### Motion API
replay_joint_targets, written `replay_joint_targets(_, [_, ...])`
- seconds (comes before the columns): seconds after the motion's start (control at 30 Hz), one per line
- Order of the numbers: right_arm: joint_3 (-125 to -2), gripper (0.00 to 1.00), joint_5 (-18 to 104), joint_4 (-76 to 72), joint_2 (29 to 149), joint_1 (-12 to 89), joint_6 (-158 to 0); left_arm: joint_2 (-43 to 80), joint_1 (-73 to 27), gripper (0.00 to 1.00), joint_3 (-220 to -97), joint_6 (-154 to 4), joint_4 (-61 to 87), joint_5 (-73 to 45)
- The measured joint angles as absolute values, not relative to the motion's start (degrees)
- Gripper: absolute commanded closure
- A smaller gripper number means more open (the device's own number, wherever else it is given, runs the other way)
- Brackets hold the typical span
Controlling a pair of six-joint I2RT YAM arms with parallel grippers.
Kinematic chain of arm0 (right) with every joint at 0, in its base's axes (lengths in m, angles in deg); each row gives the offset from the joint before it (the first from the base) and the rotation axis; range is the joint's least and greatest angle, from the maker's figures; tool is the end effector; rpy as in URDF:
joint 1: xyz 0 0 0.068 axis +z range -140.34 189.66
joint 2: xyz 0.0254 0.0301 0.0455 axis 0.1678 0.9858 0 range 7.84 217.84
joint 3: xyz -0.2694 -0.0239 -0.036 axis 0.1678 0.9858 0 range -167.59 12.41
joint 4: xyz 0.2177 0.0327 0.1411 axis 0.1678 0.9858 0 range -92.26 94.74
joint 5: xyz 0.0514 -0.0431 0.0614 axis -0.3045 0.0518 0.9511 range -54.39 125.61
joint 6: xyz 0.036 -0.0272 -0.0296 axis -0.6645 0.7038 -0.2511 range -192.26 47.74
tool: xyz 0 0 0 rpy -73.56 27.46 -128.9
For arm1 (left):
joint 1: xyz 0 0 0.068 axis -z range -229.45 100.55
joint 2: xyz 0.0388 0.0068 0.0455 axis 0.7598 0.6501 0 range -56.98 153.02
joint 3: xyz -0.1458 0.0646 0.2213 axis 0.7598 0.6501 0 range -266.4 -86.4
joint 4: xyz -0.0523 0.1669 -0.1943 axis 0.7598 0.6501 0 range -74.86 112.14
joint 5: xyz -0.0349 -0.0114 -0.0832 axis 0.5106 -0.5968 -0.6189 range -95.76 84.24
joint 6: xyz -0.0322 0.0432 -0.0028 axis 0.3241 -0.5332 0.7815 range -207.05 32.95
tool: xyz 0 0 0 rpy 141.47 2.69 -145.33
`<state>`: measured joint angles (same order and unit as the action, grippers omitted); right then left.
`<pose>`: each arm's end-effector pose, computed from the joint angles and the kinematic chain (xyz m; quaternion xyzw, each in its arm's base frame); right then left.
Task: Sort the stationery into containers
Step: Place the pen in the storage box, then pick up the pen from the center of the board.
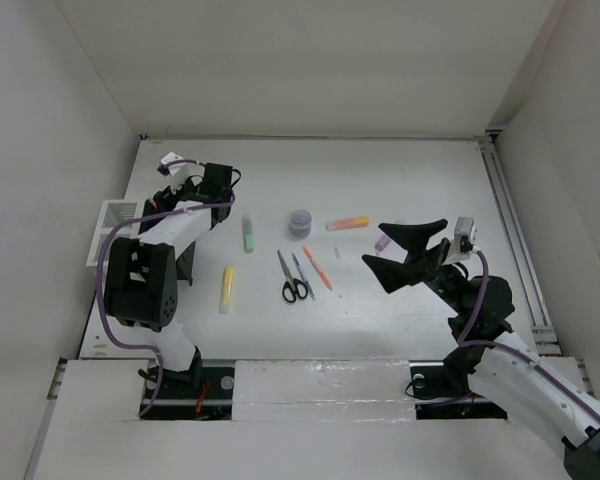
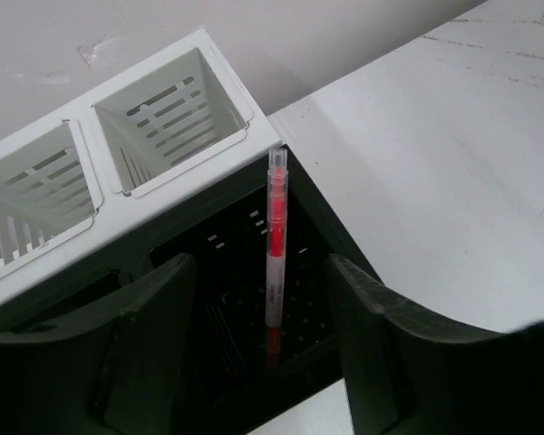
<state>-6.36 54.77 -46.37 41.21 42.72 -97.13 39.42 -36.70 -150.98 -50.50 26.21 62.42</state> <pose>0.1155 0.0892 0.3081 -0.1788 0.4851 0.4858 0.7047 0.3517 -0.0457 0.2383 -0.3758 0.6966 0.3289 0.5151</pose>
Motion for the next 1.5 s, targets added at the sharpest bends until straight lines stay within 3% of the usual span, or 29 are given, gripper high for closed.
replay_joint_targets(0.13, [-6.38, 0.0, 54.77, -46.4, 41.34, 42.72, -97.1, 37.87, -35.63, 0.27, -150.98, -50.21, 27.56, 62.77])
replay_joint_targets(0.17, [-6.38, 0.0, 54.79, -46.35, 41.4, 42.72, -97.1, 37.04, -34.58, 0.15, -150.98, -50.39, 27.71, 63.6])
replay_joint_targets(0.27, [-6.4, 0.0, 54.77, -45.98, 42.06, 42.72, -96.89, 33.63, -28.92, 0.0, -151.09, -51.52, 27.85, 66.44])
replay_joint_targets(0.53, [-12.74, 0.0, 51.36, -33.63, 46.15, 42.72, -92.38, 25.39, -19.47, 0.0, -154.87, -55.92, 29.03, 67.01])
replay_joint_targets(0.77, [-29.76, 0.03, 44.32, -13.65, 61.62, 42.72, -85.54, 19.62, -18.31, 0.0, -158.56, -59.15, 33.16, 49.75])
replay_joint_targets(1.03, [-31.93, 0.09, 35.52, 5.54, 71.48, 44.51, -82.33, 8.74, -18.29, 0.0, -155.72, -57.01, 37.79, 33.16])
replay_joint_targets(1.33, [-33.76, 0.13, 28.02, 9.56, 74.38, 51.99, -81.72, 3.97, -18.27, 0.0, -149.82, -53.56, 41.42, 24.81])
replay_joint_targets(1.5, [-33.74, 0.06, 22.77, 9.84, 73.84, 53.08, -83.27, -2.17, -18.29, 0.0, -145.62, -51.87, 38.29, 18.08])
